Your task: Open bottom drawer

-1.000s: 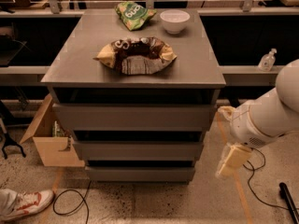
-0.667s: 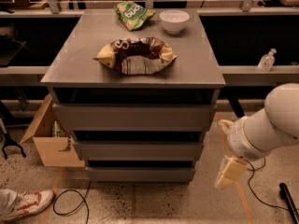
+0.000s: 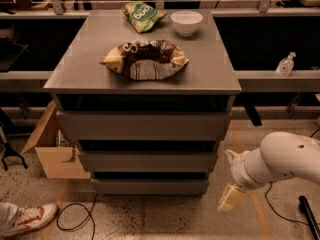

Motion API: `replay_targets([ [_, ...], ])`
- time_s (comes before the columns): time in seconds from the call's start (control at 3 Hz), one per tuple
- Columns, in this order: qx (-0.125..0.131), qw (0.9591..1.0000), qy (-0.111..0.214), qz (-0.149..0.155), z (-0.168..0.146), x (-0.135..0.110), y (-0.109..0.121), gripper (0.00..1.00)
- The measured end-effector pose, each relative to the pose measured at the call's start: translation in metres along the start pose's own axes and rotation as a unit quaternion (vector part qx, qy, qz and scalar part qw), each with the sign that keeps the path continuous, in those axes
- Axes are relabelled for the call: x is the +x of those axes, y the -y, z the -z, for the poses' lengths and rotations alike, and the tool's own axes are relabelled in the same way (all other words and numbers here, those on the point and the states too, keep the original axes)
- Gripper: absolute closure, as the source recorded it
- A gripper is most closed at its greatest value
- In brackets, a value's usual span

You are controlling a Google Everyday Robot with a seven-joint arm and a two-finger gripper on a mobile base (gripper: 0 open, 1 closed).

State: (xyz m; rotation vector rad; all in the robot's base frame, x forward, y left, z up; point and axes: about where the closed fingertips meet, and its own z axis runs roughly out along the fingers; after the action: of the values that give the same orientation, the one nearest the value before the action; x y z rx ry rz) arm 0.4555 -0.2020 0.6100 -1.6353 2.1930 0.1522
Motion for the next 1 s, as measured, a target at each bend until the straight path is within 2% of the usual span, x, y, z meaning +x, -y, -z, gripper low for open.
replay_targets([
  [0.33, 0.0, 1.0, 0.0, 0.0, 0.0, 0.0, 0.0, 0.0],
  [0.67, -0.009, 0.9999, 0.005, -0.002, -0.015, 0.005, -0.005, 0.0],
  [1.0, -0.021, 0.9995, 0.02, -0.016, -0.053, 0.018, -0.014, 0.0],
])
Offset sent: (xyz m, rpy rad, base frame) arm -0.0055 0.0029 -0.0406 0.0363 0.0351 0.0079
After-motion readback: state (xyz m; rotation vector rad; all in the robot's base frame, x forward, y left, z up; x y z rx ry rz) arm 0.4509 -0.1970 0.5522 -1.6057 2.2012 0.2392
